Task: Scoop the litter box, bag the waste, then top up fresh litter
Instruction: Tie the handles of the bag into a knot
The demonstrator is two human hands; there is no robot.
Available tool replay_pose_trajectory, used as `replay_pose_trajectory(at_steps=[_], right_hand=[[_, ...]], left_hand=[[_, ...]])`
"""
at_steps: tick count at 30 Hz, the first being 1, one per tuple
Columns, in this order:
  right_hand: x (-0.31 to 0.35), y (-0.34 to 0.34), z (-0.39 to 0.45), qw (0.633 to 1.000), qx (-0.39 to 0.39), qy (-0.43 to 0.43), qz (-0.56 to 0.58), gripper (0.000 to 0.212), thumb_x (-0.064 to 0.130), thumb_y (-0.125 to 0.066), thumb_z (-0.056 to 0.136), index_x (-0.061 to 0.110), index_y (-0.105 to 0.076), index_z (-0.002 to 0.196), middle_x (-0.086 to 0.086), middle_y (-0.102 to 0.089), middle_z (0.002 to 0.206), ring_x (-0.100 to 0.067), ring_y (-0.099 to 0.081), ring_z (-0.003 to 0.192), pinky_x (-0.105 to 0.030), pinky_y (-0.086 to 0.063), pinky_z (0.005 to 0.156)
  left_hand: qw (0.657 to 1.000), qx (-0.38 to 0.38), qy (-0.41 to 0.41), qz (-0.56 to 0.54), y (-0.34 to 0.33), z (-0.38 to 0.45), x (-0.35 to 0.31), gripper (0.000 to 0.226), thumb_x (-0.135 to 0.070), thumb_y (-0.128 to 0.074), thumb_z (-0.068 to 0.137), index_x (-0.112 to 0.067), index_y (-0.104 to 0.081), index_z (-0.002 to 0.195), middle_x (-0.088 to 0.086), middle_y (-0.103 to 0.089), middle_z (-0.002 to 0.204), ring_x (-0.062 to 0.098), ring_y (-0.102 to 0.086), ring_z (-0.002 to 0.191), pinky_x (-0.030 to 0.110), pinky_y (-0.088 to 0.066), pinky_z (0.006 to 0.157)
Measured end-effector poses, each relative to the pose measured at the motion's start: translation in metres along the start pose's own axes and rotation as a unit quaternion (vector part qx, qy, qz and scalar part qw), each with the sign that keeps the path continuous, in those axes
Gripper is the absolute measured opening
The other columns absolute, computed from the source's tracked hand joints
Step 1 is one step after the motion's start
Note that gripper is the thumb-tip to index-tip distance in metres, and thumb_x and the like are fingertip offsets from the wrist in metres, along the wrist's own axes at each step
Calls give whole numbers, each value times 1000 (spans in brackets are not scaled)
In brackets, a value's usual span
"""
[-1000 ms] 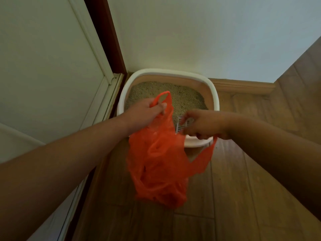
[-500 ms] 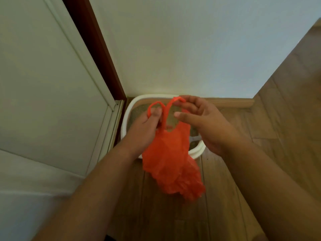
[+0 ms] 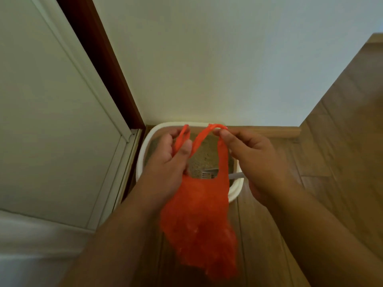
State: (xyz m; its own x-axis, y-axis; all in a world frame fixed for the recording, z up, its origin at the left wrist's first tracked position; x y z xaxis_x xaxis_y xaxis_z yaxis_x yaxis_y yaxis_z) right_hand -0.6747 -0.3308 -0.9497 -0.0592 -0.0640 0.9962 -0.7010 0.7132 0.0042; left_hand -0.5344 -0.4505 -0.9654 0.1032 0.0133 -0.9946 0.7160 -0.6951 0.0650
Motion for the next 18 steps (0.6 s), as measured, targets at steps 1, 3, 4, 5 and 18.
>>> replay_pose_trajectory(at_steps=[1,3,4,5,18], right_hand=[[-1,-3,1,1000,-5,-8,0,17,33,-64,97,25,-79,100,4,-78,96,-3,-72,88,-28,-62,78],[-4,-8,1,1000,-11,-18,-1,19,35,-61,100,27,-78,101,3,-78,98,-13,-74,94,-46,-61,87],[-5,-12,1,1000,-9,-26,14,21,35,-58,102,26,-78,103,1,-78,99,-17,-74,96,-50,-60,90],[-6,-15,0,999,-3,-36,39,23,34,-56,104,24,-77,104,-2,-79,100,-21,-74,98,-50,-58,93],[-16,-27,1,988,29,-55,140,28,25,-49,107,17,-76,101,-13,-78,102,-27,-75,95,-47,-57,89]], left_hand=[[1000,12,16,-7,-4,0,2,26,-37,-55,106,-46,-59,130,-20,-67,77,-2,-62,66,24,-50,65],[999,25,36,-25,-11,-2,0,26,-31,-55,106,-41,-62,130,-17,-68,72,-1,-65,66,25,-52,66],[998,28,38,-30,-15,-4,-2,23,-29,-57,106,-39,-65,126,-14,-73,79,1,-70,74,28,-56,70],[999,27,31,-21,-18,-4,-3,20,-28,-60,104,-38,-67,120,-12,-77,88,6,-74,83,32,-59,77],[1000,12,19,-17,-17,-3,-12,24,-8,-57,104,-18,-75,117,-2,-81,104,14,-78,94,30,-62,81]])
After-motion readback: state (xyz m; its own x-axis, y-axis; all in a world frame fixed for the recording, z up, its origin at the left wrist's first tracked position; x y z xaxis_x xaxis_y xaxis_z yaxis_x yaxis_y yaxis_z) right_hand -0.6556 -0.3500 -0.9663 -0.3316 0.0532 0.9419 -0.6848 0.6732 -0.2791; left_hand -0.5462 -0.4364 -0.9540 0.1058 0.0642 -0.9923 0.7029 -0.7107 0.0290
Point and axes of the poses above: each hand's wrist, its own z-axis towards the middle knuckle, its own y-axis out of the back of the hand, x = y × z, the point moved 4 cm from there along z, towards the middle knuckle
